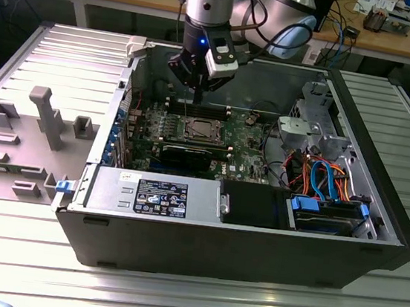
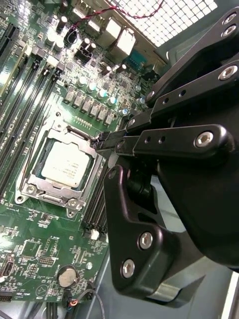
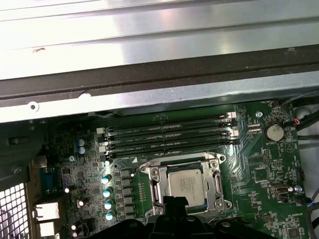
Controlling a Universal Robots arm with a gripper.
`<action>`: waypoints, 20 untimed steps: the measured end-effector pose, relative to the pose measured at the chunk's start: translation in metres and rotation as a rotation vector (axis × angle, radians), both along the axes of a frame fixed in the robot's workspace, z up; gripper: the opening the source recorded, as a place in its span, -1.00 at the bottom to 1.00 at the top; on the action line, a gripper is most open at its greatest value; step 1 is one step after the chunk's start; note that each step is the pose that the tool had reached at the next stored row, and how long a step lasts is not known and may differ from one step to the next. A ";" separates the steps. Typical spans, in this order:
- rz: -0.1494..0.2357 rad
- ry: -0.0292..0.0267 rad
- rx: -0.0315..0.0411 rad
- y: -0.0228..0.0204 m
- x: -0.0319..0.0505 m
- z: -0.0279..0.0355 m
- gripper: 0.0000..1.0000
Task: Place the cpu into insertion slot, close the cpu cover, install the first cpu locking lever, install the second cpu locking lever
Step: 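Install the first cpu locking lever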
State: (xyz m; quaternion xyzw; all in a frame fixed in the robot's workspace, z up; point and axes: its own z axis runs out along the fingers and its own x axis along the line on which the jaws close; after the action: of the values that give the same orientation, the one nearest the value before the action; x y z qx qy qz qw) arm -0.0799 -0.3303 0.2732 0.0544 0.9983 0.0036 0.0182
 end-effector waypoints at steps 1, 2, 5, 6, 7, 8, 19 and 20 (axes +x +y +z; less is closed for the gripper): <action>0.006 0.0000 0.0000 0.0000 -0.0004 0.0000 -0.79; 0.009 0.0000 0.0000 0.0000 -0.0009 0.0000 -0.79; 0.010 0.0000 0.0000 0.0000 -0.0015 0.0000 -0.79; 0.010 0.0000 0.0000 0.0000 -0.0016 0.0000 -0.79; 0.009 0.0000 0.0000 0.0000 -0.0017 0.0000 -0.79; 0.009 0.0001 0.0000 0.0000 -0.0017 0.0000 -0.79; 0.011 0.0000 0.0000 0.0000 -0.0027 0.0000 -0.79; 0.048 0.0000 0.0000 0.0000 -0.0043 0.0000 -0.79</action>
State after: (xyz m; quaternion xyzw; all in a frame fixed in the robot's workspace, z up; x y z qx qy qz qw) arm -0.0842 -0.3303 0.2732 0.0304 0.9994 0.0040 0.0181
